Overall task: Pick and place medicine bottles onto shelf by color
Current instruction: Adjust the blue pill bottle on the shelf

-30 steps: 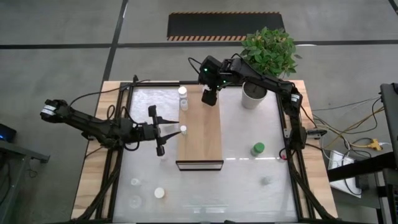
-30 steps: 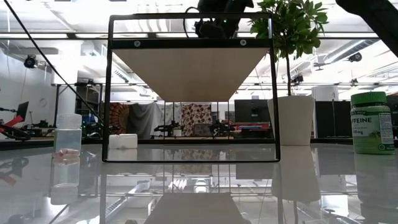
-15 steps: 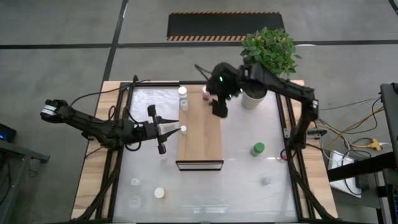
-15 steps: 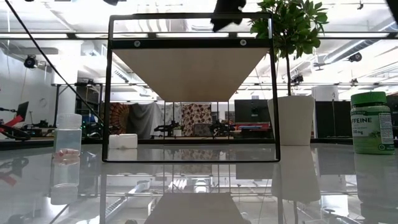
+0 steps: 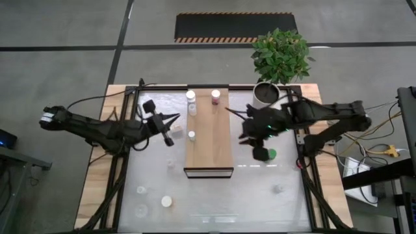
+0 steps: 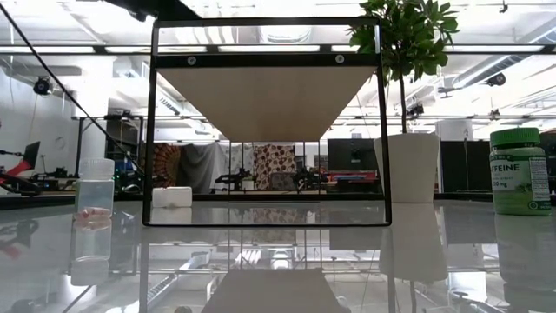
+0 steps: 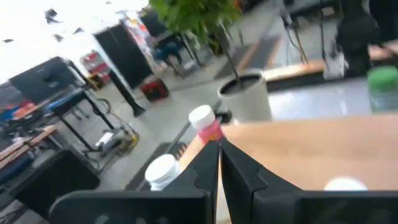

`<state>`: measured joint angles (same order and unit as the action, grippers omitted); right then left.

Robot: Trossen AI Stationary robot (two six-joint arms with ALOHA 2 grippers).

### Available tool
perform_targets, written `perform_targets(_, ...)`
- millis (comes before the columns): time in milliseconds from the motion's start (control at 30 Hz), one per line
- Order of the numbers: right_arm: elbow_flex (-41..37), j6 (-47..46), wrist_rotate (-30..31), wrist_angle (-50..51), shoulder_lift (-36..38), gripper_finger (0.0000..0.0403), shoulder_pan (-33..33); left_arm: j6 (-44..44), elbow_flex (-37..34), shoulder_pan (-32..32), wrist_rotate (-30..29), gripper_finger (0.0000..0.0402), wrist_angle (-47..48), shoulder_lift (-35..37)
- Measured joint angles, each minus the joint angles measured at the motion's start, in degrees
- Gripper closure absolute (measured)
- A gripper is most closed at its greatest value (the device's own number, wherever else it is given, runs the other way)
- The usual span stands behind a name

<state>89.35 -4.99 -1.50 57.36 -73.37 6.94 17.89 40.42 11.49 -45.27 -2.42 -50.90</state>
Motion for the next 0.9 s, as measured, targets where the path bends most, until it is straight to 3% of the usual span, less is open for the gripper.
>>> perform_targets(133, -4.27, -0.37, 0.04, -2.03, 3.54, 0.0348, 2.25, -3.38, 4.90, -7.82, 12.60, 0.0401, 15.73, 0.12)
perform_targets(300, -7.14, -0.40, 0.09, -3.67, 4.60, 0.0361, 3.46, -1.41, 7.71, -19.26, 25.25, 0.0401, 23.98, -2.71)
perform_targets(567, -7.54, -0.40, 0.08, -3.67, 3.76, 0.0364, 3.72, 4.54, 7.70, -31.80, 31.05, 0.0402, 22.53, -8.30)
perform_targets(900, -7.75, -0.03, 0.09, -3.66, 3.91, 0.0365, 3.69, 9.53, 8.53, -35.87, 34.67, 0.0402, 14.95, -15.64)
